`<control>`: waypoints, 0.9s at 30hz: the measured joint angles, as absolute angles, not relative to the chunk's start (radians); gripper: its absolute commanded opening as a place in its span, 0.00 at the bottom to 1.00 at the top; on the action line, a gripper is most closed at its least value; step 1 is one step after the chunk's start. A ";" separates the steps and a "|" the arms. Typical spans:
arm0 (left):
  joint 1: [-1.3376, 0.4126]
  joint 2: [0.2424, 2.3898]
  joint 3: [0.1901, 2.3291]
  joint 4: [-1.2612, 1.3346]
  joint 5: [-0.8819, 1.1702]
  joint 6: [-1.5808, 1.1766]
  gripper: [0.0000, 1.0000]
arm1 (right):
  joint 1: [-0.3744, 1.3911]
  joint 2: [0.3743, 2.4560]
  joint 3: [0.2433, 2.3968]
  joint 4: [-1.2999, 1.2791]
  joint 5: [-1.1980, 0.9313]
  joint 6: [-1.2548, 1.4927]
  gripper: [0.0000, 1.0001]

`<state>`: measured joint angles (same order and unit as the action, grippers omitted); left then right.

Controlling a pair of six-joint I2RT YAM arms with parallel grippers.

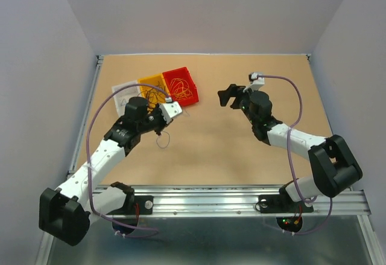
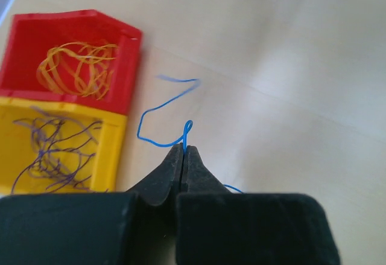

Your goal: Untangle the cables

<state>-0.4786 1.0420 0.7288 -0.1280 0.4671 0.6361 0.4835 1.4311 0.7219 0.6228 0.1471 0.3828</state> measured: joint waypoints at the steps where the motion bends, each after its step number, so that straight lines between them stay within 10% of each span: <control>1: -0.448 1.024 0.740 -0.122 0.457 0.614 0.00 | 0.484 1.436 0.722 0.623 0.142 0.383 0.93; 14: 0.031 0.925 0.787 0.009 0.403 0.354 0.00 | 0.484 1.534 0.754 0.629 0.004 0.388 0.83; 27: 0.229 0.985 0.943 0.122 0.450 0.213 0.00 | 0.640 1.987 1.241 0.653 -0.377 0.408 0.69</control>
<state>0.2295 0.9848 0.9432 0.1223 0.4503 0.2131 0.6403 1.9869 1.2411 0.6525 -0.3771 0.4084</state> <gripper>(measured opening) 0.036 0.725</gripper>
